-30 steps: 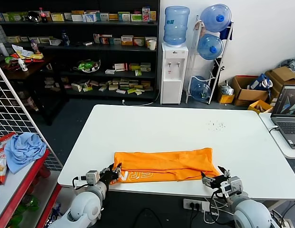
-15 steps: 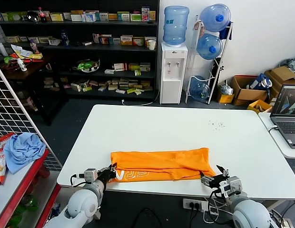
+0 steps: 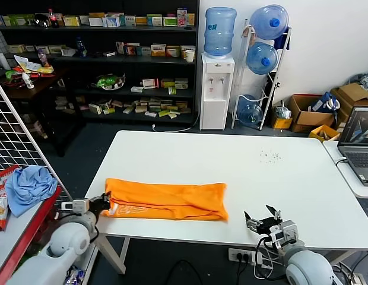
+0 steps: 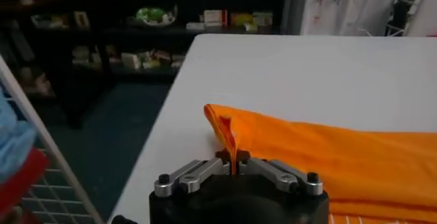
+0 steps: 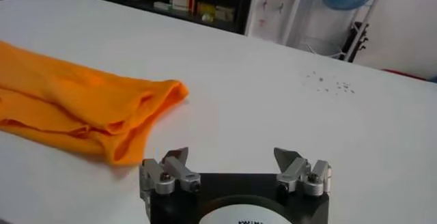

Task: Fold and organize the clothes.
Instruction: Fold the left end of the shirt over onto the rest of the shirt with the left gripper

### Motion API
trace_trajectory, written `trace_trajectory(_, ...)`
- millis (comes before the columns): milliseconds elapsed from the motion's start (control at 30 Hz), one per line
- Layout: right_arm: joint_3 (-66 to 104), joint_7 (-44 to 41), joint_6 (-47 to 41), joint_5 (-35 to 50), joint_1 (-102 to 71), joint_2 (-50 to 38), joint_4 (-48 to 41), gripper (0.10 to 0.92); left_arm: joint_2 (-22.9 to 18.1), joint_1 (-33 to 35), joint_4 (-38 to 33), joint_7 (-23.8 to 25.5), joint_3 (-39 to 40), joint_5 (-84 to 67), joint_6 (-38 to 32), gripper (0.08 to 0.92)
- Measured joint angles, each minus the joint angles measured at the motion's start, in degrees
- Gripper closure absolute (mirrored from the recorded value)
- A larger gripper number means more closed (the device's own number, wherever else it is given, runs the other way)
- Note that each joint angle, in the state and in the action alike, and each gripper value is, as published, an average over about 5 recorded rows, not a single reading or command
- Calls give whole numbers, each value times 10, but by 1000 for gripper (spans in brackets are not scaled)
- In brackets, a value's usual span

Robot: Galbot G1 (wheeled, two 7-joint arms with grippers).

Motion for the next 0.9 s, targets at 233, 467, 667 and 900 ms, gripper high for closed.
trace_trajectory(233, -5, 5, 8, -13, -3, 9, -3, 203, 25, 3, -10, -9, -9, -3, -1, 881)
trace_trajectory(467, -6, 9, 20, -30, -9, 11, -6, 203, 14, 7, -82, -34, 12, -14, 5, 881)
trace_trajectory(667, 0, 12, 36, -51, -14, 14, -12, 203, -24, -4, -124, -61, 57, -16, 10, 881)
trace_trajectory(900, 17, 13, 56, -74, -16, 25, -22, 203, -86, -31, -132, -86, 120, -8, 11, 881)
